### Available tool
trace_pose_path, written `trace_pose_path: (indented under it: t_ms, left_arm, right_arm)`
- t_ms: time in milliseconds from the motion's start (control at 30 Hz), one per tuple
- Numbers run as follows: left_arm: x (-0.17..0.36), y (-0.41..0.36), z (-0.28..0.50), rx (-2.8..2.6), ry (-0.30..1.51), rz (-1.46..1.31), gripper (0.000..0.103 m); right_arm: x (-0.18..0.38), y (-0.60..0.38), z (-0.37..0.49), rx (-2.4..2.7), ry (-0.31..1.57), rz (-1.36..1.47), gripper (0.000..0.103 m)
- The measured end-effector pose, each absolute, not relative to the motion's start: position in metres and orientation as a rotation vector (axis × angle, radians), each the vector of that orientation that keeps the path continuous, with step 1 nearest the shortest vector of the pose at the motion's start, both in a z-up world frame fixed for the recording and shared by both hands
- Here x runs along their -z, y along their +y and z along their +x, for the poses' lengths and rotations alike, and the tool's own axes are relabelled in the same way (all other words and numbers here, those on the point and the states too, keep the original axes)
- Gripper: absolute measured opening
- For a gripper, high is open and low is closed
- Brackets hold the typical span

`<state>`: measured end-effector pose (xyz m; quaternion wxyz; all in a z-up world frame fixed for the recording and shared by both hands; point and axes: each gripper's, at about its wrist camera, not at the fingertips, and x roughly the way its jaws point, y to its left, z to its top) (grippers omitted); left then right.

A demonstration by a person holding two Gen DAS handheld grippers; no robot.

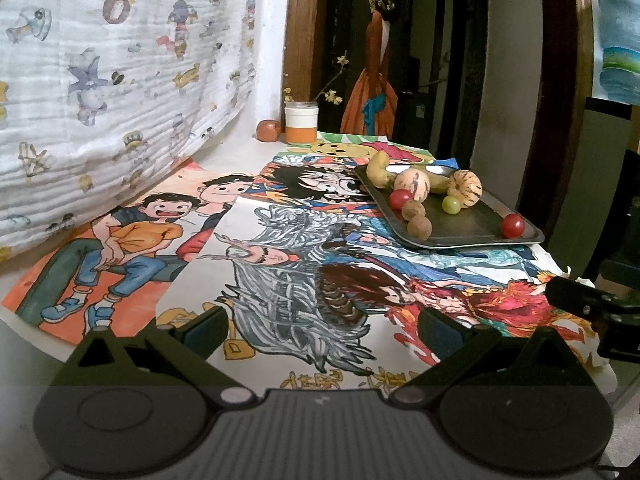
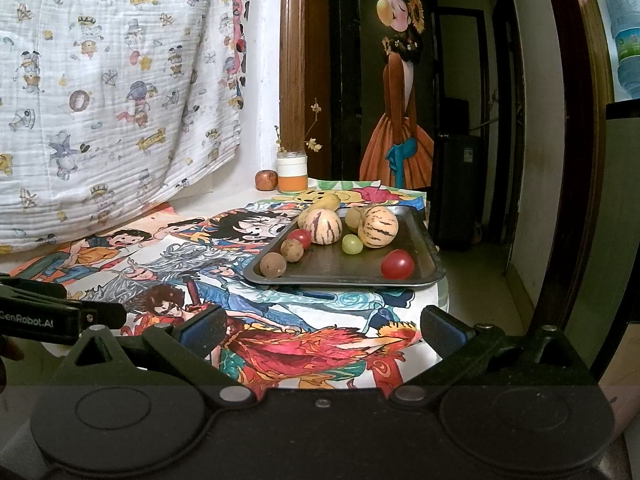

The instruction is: Organize fruits

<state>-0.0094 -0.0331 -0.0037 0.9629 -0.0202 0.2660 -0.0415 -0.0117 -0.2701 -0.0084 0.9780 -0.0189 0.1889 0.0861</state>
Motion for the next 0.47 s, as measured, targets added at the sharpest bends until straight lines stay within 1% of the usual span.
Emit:
trace_pose_path:
  t_ms: [467]
  left_arm:
    - [0.0040,-0.0389,-0.0097,0.118,0.536,-0.053,0.103]
  right_arm:
    - [0.0083,-0.2698,-0.0121,-0.173,0.381,-0.038,0.103]
